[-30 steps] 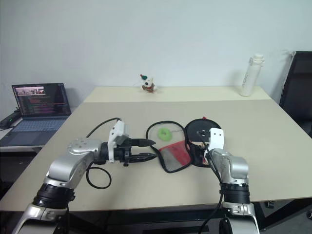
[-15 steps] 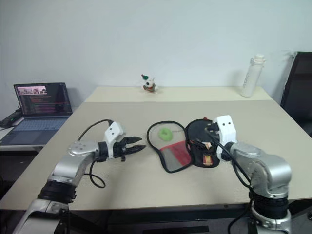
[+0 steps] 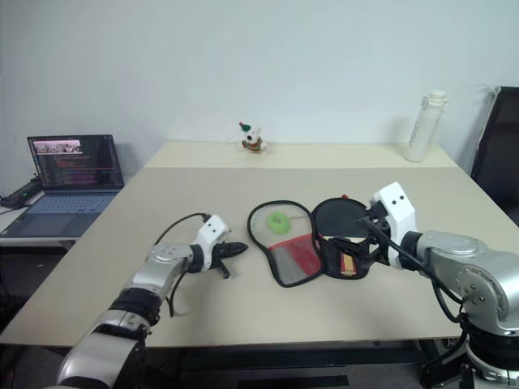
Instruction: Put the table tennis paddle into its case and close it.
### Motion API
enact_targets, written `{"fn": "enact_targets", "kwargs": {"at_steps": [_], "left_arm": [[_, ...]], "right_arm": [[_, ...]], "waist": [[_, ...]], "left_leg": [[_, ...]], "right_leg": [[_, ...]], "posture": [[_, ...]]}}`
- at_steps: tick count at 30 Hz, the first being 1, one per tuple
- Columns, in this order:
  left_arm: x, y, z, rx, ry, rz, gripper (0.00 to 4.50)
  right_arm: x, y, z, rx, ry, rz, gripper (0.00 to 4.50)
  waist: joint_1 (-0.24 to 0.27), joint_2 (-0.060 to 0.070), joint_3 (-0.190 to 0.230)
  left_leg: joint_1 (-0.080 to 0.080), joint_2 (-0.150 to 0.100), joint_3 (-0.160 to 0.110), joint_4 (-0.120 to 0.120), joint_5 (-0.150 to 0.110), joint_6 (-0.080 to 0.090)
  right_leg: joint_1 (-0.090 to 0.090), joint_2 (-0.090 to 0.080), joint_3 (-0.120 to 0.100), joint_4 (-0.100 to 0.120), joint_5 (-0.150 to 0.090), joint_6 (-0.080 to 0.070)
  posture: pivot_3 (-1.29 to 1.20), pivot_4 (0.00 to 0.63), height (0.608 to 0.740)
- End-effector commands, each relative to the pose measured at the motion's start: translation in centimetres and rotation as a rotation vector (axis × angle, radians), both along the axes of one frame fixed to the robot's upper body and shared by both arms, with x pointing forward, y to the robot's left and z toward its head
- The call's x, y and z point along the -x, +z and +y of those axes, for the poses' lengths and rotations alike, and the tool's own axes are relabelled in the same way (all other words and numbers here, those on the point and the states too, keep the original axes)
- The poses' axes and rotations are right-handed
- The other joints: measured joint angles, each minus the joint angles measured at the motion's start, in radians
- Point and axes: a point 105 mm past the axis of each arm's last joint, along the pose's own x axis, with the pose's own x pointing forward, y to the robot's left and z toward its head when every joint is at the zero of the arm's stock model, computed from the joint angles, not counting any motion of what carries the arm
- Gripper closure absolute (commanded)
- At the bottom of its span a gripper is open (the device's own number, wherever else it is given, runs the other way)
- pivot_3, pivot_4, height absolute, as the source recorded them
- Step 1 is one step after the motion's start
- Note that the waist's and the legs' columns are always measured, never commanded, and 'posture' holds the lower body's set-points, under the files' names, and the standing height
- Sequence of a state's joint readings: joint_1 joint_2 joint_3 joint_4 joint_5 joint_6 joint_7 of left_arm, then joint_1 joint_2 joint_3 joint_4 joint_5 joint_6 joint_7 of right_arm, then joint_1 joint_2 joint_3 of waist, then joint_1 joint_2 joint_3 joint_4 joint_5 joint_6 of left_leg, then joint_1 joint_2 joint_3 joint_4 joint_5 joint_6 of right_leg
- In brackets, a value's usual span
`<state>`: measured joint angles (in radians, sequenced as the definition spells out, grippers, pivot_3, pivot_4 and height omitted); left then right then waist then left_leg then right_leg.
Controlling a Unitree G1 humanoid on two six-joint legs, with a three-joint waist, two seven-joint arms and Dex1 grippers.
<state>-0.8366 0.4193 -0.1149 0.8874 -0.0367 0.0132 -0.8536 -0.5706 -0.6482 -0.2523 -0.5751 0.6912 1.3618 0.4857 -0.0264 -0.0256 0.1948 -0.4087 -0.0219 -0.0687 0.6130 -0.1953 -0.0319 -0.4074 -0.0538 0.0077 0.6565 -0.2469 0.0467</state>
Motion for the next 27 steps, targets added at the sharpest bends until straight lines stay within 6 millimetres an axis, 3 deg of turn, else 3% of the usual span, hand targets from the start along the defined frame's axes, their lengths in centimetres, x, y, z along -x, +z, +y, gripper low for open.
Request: {"fn": "enact_targets", "kwargs": {"at_steps": [1,7,13,17,19,22,27], "left_arm": [[-0.8,1.3,-2.5,0.04,-0.041,-0.047,4.48],[-1.7,4.8,-5.9,0.125,-0.102,-0.119,4.48],[-1.3,10.4,-12.7,0.226,-0.278,-0.201,4.48],[-0.7,12.7,-17.6,0.262,-0.329,-0.228,4.48],[-0.5,12.9,-18.9,0.254,-0.335,-0.237,4.48],[-0.3,12.7,-19.2,0.254,-0.354,-0.239,4.48],[-0.4,11.0,-16.0,0.264,-0.363,-0.205,4.48]], "right_arm": [[0.3,0.7,-0.4,0.022,-0.003,-0.057,0.0],[0.1,1.5,-1.7,0.02,-0.051,-0.08,0.0],[0.8,2.5,-4.7,0.025,-0.125,-0.079,0.0],[0.8,3.1,-6.2,0.037,-0.187,-0.085,0.0],[0.6,3.4,-6.5,0.041,-0.205,-0.091,0.0],[0.3,3.2,-6.9,0.042,-0.226,-0.085,0.0],[-1.2,1.6,-7.2,0.001,-0.269,-0.04,0.0]], "waist": [[0.001,0.0,0.0],[0.001,-0.004,0.002],[0.007,-0.004,0.003],[0.019,-0.005,0.003],[0.017,-0.005,0.003],[0.007,-0.004,0.003],[-0.007,-0.004,0.003]], "left_leg": [[0.0,0.0,0.0,0.0,0.0,0.0],[-0.004,-0.001,-0.002,0.002,0.0,0.0],[-0.01,-0.001,-0.006,0.006,0.0,0.0],[-0.013,-0.002,-0.009,0.01,0.0,0.0],[-0.013,-0.001,-0.009,0.011,0.0,0.0],[-0.012,-0.001,-0.009,0.011,0.0,0.0],[-0.011,-0.001,-0.009,0.011,0.0,0.0]], "right_leg": [[0.0,0.0,0.0,0.0,0.0,0.0],[-0.001,0.0,-0.002,-0.001,0.001,0.001],[-0.002,0.0,-0.007,-0.001,0.001,0.001],[-0.002,-0.001,-0.011,-0.002,0.001,0.002],[-0.002,-0.001,-0.011,-0.003,0.001,0.002],[-0.001,0.0,-0.011,-0.003,0.002,0.003],[-0.001,0.0,-0.01,0.001,0.001,0.002]], "posture": [[0.0,0.15,0.74],[0.0,0.15,0.74],[0.0,0.15,0.74],[0.0,0.15,0.74],[0.0,0.15,0.74],[0.0,0.15,0.74],[0.0,0.15,0.74]]}}
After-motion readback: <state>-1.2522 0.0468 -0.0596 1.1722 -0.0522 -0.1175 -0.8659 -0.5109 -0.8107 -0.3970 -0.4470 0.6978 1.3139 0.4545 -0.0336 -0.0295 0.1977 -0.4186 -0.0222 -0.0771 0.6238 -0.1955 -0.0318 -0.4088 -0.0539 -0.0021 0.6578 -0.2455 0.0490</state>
